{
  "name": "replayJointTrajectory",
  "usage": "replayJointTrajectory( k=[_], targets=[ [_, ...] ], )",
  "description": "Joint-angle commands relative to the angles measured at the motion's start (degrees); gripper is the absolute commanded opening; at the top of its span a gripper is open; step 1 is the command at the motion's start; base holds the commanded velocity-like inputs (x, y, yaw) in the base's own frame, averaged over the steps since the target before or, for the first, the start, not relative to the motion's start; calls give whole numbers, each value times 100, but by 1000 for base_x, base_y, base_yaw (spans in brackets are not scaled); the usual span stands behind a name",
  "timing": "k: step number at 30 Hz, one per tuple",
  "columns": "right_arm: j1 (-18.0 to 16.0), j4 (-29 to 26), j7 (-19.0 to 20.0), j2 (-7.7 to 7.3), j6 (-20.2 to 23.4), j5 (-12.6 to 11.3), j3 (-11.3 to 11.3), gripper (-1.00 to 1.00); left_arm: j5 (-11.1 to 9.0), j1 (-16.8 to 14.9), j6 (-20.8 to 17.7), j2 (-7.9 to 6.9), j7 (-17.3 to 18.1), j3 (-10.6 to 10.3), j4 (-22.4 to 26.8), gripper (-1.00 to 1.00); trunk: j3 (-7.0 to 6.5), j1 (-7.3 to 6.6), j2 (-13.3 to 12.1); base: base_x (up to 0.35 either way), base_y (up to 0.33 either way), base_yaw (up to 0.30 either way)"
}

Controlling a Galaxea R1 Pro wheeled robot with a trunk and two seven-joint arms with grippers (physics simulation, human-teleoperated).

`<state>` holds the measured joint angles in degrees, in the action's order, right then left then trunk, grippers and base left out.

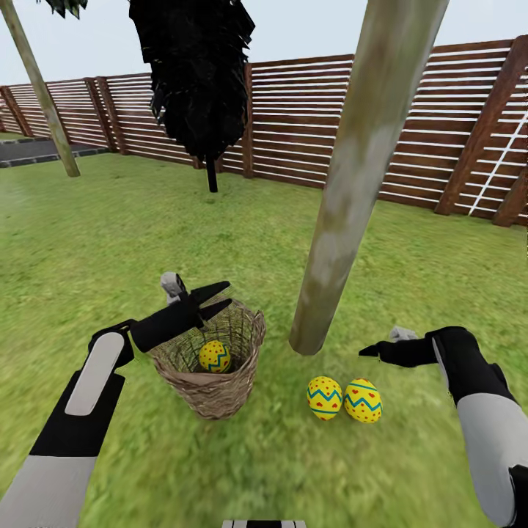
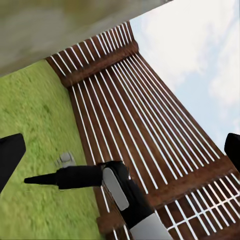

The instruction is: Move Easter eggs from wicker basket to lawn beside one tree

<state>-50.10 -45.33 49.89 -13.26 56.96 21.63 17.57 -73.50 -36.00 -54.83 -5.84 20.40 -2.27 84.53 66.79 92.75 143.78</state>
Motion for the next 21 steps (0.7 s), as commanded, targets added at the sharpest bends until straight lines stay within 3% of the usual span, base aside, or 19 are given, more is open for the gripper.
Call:
replayJointTrajectory(
  k=[1, 5, 13, 21],
  targets=[
    [1, -77, 56, 5, 49, 65, 17, 100, 29, -3, -14, -4, 34, 11, -4, 100, -18, -3, 0, 0, 0, 0],
    [14, -175, 61, 34, 95, 53, 11, 100, 29, -3, -25, -5, 27, 30, -13, 100, -106, -13, -5, 0, 0, 0],
    [18, -212, 220, 496, 104, 52, 5, 100, 29, -3, -33, -11, 25, 47, -15, 100, -284, -34, -16, 0, 0, 0],
    [18, -245, 311, 964, 104, 87, -4, 100, 34, -3, -235, -13, 25, 373, -23, 100, -461, -55, -27, 0, 0, 0]
  ],
)
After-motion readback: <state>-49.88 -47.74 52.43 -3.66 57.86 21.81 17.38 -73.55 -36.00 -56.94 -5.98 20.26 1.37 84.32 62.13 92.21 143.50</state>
